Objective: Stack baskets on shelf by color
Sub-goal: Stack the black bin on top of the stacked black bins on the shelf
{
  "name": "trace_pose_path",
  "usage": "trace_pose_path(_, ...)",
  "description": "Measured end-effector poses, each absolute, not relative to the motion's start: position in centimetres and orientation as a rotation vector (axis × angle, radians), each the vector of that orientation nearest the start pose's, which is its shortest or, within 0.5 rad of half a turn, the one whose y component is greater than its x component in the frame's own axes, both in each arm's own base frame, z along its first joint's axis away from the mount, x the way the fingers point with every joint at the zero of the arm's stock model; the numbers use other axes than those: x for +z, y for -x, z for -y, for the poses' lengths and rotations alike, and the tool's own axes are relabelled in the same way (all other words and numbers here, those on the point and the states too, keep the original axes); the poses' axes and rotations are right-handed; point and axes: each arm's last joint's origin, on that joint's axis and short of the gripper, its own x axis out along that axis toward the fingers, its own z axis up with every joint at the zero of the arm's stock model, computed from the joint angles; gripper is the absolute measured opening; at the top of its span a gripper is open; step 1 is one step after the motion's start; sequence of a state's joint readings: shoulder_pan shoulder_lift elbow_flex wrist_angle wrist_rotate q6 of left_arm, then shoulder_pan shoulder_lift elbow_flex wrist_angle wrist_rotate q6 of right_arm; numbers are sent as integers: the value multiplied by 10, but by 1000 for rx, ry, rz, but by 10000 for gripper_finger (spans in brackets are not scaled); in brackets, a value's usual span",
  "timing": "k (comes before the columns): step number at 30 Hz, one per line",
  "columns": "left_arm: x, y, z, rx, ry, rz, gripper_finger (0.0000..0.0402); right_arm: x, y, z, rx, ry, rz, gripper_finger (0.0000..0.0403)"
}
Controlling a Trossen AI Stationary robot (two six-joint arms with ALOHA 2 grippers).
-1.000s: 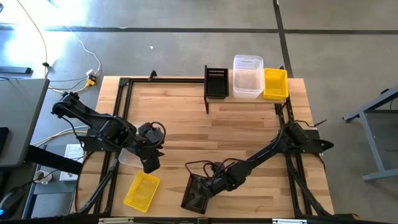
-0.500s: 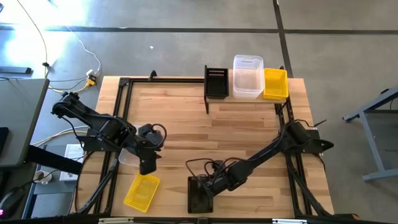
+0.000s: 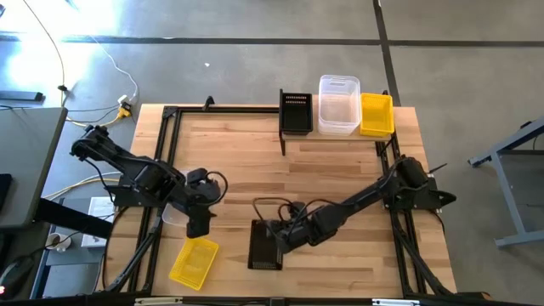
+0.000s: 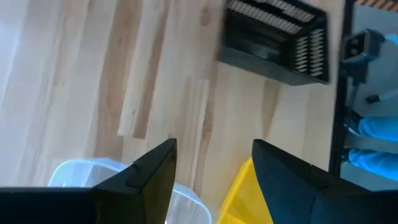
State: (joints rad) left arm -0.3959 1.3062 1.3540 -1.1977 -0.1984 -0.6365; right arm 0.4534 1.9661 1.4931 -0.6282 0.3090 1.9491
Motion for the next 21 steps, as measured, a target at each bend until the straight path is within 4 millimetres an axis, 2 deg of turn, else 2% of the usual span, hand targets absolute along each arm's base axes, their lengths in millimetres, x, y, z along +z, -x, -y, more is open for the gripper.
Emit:
trace_pose_path(5,344,-219,97,93,146,-1040,198,225,-381,-153,-857,-1279,-735,0)
trace_pose_path(13,340,-224,109,28,-60,-1004,198,270,-398,-110,-872,-1124,-710,0)
trace_pose_path(21,329,-235,112,26,-228,-1019,198,296,-408,-67,-871,-1036,-698,0)
